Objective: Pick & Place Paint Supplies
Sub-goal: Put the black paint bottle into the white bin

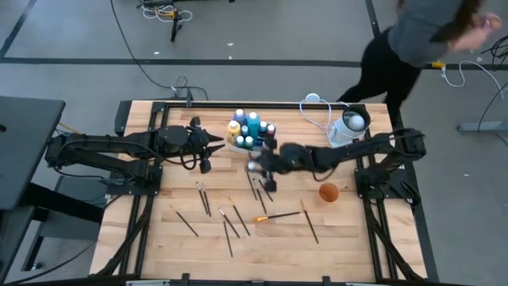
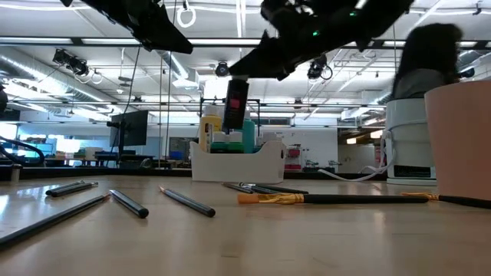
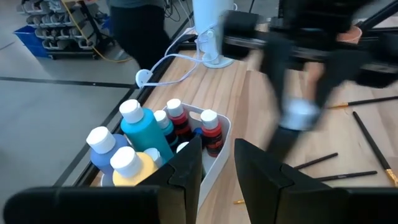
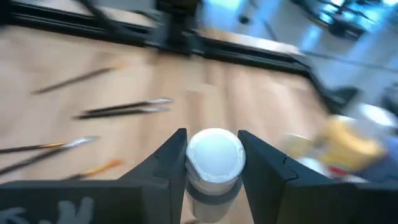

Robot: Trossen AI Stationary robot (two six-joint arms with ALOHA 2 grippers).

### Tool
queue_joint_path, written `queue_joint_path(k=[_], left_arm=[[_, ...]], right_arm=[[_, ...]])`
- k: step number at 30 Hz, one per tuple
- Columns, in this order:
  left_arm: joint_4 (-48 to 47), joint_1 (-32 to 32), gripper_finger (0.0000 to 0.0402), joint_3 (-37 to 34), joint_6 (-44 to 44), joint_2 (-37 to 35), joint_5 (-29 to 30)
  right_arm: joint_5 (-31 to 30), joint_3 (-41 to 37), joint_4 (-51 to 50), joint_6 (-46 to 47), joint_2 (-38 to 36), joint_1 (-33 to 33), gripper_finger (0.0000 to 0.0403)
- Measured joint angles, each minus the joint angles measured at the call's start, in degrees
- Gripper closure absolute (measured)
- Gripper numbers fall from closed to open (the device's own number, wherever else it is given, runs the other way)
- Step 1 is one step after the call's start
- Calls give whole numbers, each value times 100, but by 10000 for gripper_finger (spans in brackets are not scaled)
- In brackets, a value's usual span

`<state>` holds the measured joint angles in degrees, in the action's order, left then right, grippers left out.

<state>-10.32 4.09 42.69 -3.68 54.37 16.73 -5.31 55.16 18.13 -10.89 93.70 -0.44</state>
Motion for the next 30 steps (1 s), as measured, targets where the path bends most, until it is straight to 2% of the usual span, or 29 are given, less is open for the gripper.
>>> queue_joint_path(k=[3,12,19,30], left_arm=[[6,0,299,-1,13,0,0],[28,0,299,-1,34,0,-6],[33,0,299,-1,46,0,-10],[31,-2,299,-1,131,0,-139]], right_arm=[[-8,254,-412,162,3,-338,280],[-97,190,-637,1052,3,-1168,280],[-122,98,-452,1085,107,-1330,280],[-15,94,-140,1207,848,-1343,279]])
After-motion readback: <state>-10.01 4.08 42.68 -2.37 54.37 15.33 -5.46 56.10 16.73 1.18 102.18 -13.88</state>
